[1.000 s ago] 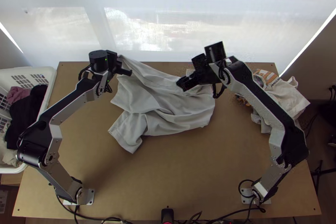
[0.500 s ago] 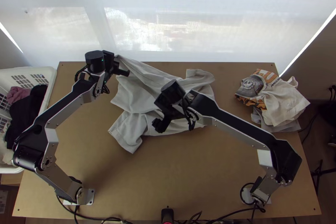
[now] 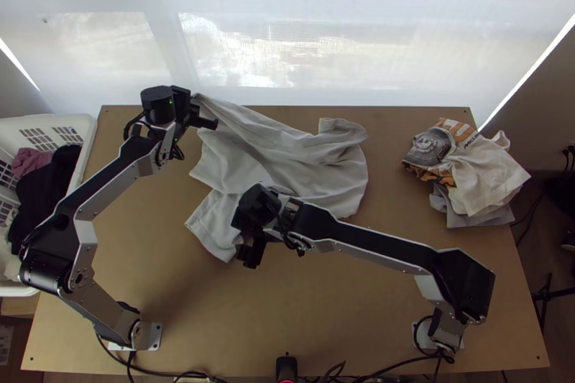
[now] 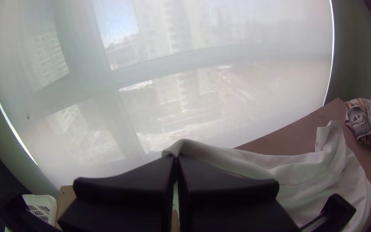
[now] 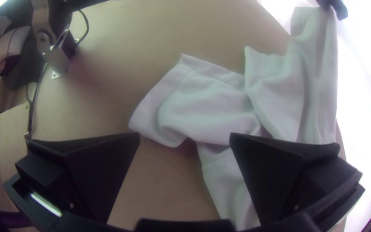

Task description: Fold the t-shirt

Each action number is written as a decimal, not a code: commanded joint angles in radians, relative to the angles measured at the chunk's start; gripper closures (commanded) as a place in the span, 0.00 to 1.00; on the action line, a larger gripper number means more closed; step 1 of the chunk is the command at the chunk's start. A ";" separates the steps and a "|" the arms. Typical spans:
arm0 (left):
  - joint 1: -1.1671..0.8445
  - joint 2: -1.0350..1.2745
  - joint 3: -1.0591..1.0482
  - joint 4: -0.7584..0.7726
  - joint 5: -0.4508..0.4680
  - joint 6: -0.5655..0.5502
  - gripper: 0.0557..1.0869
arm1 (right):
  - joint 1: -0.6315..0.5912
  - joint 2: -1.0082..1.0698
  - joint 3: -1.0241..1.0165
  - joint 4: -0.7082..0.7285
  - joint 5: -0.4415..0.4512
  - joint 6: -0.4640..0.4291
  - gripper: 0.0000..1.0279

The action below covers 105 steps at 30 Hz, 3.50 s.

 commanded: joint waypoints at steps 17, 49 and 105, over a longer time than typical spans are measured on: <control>0.061 0.003 -0.010 0.001 0.014 -0.002 0.97 | 0.134 0.162 0.028 0.055 0.005 -0.012 0.10; 0.085 0.001 0.034 -0.004 0.040 0.003 0.97 | -0.059 -0.135 -0.144 -0.065 0.056 -0.047 0.97; -0.054 -0.011 0.320 -1.010 0.337 -0.065 0.05 | -0.234 -0.911 -0.400 -0.591 0.066 -0.087 0.97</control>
